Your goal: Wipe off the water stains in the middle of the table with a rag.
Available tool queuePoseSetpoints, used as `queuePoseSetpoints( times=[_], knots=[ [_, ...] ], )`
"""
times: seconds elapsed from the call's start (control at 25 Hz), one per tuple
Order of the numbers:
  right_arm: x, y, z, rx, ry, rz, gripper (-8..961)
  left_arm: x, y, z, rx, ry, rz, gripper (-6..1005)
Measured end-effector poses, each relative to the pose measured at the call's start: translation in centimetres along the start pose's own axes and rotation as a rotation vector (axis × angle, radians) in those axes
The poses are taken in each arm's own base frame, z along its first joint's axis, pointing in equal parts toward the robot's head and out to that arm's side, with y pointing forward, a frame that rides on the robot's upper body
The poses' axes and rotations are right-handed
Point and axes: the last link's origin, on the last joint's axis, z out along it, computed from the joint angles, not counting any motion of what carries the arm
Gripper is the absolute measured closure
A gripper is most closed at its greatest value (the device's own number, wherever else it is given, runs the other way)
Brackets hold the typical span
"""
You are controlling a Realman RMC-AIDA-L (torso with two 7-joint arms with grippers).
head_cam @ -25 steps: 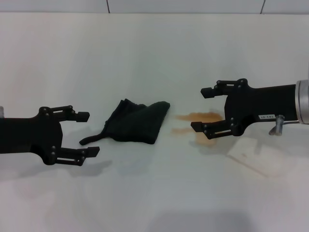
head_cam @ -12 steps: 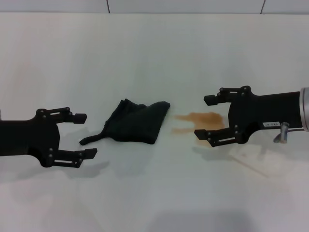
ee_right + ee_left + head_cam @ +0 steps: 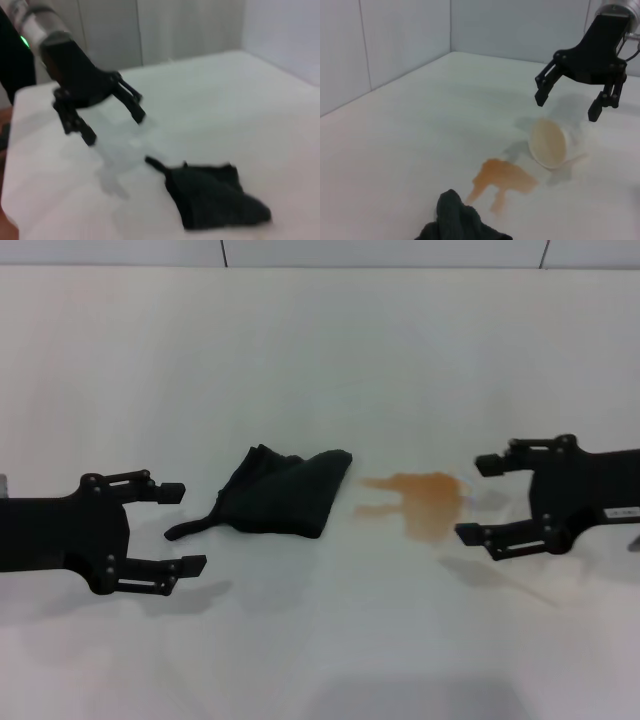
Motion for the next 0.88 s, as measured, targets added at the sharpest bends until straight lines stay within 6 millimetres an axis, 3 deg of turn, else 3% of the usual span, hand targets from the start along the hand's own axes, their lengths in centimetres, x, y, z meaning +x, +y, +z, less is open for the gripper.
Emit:
queuePoseSetpoints(
  times=[0.24,0.88],
  knots=[
    [0.8,-0.1,-1.0,0.021,0.114,0.051,162,0.0,0.2,0.2,-0.005,0.005,-0.004,116],
    [-0.7,-0.9,-2.2,0.091,0.158,0.032,188,0.0,-0.1,0.1,0.03,0.033,-0.032,116]
  ],
)
